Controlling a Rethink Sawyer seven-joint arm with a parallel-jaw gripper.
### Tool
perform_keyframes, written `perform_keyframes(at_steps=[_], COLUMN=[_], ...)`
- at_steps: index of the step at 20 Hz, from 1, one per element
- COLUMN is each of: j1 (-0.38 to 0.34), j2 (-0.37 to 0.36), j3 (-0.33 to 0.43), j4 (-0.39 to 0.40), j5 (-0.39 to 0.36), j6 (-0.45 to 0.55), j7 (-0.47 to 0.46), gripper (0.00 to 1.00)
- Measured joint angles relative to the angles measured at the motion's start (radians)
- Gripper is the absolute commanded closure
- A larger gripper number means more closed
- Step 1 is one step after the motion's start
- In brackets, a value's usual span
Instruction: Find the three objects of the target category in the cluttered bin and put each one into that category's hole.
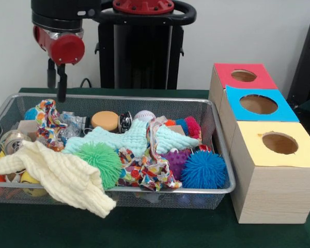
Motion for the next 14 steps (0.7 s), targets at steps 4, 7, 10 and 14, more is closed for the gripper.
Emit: perform_keyframes(at_steps=[4, 7, 10, 14], j1=[0.02, 0.028, 0.029, 0.026], j2=[0.0, 0.0, 0.001, 0.002], j3=[0.0, 0.0, 0.0, 0.0], j4=[0.013, 0.032, 0.053, 0.08], j5=[0.0, 0.0, 0.0, 0.0], j6=[-0.004, -0.025, -0.067, -0.132], j7=[0.0, 0.0, 0.0, 0.0], gripper=[0.0, 0.0, 0.0, 0.0])
